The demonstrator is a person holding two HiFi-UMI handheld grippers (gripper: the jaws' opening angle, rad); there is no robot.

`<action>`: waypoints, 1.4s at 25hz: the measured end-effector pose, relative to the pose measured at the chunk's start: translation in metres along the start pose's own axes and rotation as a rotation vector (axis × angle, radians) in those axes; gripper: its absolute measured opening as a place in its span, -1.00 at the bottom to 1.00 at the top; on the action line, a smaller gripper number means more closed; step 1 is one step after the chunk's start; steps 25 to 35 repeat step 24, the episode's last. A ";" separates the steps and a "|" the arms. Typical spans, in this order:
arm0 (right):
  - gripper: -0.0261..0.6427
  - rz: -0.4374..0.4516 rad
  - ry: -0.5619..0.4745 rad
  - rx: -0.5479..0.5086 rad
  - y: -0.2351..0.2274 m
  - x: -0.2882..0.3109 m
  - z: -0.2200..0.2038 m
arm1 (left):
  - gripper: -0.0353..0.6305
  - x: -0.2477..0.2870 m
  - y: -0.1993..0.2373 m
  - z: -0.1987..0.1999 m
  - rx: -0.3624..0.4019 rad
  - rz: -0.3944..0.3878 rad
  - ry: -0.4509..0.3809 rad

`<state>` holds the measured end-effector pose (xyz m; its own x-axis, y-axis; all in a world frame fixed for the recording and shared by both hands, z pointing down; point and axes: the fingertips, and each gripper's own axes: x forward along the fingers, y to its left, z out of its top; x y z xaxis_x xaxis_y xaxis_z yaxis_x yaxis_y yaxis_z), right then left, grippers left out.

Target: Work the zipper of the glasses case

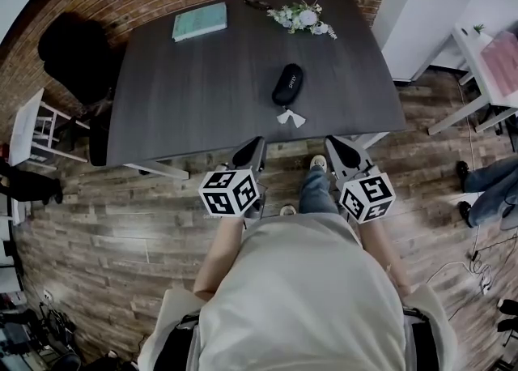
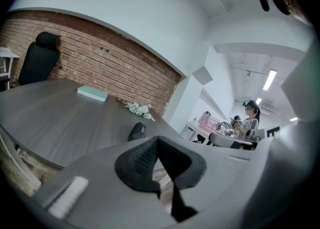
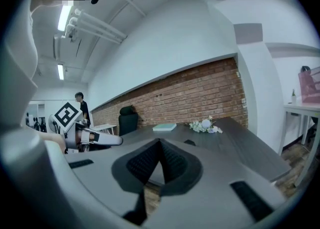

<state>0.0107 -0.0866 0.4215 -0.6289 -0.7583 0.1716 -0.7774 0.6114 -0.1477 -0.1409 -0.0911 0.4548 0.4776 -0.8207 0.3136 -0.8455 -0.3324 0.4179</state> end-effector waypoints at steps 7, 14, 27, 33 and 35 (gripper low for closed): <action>-0.92 -0.014 -0.014 -0.028 0.002 0.001 0.007 | -0.86 -0.002 0.004 0.000 -0.009 -0.001 -0.001; -0.92 -0.011 -0.003 -0.027 -0.004 0.006 0.007 | -0.86 0.005 0.007 0.001 -0.016 -0.001 0.011; -0.92 -0.014 0.003 -0.034 -0.016 0.016 0.008 | -0.86 0.019 0.008 0.003 -0.006 -0.005 0.020; -0.92 -0.014 0.003 -0.034 -0.016 0.016 0.008 | -0.86 0.019 0.008 0.003 -0.006 -0.005 0.020; -0.92 -0.014 0.003 -0.034 -0.016 0.016 0.008 | -0.86 0.019 0.008 0.003 -0.006 -0.005 0.020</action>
